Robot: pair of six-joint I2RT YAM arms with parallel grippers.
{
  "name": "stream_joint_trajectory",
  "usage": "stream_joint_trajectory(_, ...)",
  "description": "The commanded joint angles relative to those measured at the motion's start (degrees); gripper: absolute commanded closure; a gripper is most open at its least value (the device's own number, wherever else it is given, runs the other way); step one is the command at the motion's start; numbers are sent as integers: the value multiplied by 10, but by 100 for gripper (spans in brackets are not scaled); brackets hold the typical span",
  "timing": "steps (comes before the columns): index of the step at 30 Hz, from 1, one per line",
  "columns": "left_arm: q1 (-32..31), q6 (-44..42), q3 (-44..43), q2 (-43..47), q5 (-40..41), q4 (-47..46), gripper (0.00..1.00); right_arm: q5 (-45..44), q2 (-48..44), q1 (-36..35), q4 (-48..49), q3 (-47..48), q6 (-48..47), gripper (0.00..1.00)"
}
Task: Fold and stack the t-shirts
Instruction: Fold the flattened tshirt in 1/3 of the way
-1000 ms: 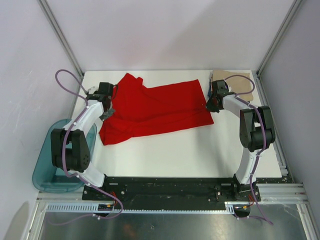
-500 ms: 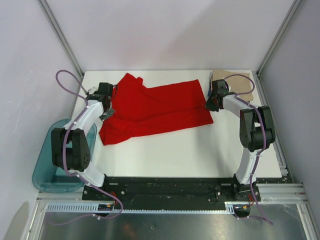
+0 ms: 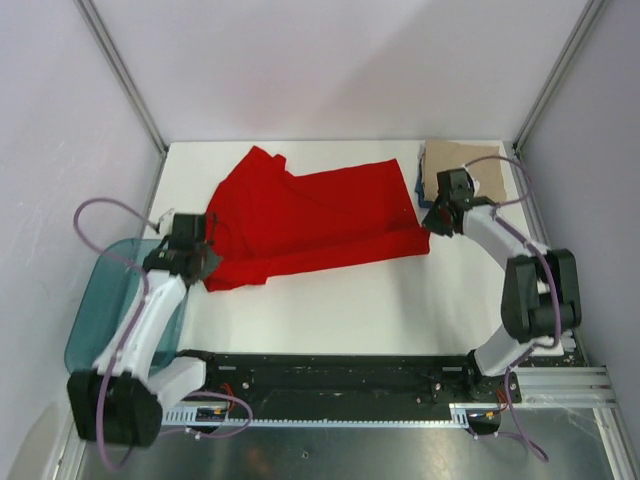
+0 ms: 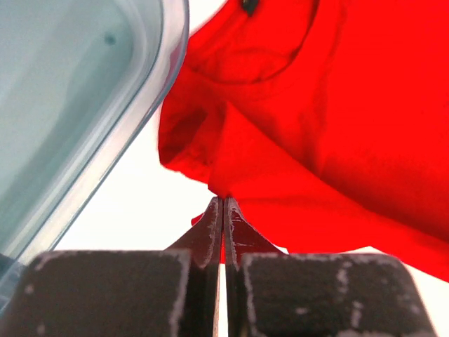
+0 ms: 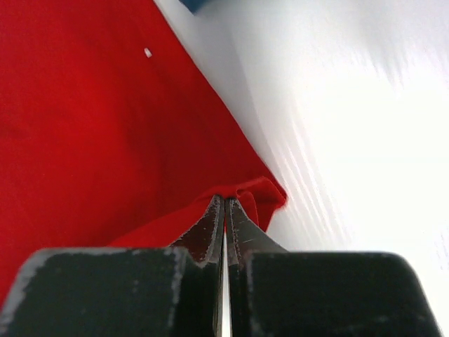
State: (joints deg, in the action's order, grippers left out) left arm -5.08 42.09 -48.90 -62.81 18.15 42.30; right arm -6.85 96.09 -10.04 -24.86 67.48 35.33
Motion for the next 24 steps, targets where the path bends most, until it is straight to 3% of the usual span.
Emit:
stream_joint_trajectory(1,0,36,60,112,-45,35,100,-22,-111,3,-36,-86,6,100)
stream_joint_trajectory(5,-12,64,85,190,-60,81,100,-11,-193,5,-49,-162,11,100)
stream_joint_trajectory(9,-16,83,80,220,-52,118,100,-5,-215,0,-54,-182,9,100)
stream_joint_trajectory(15,-17,102,56,193,-21,153,100,17,-167,-5,-11,-166,14,100)
stream_joint_trajectory(24,-16,104,-14,127,28,170,100,-1,-73,-15,-3,-68,-2,100)
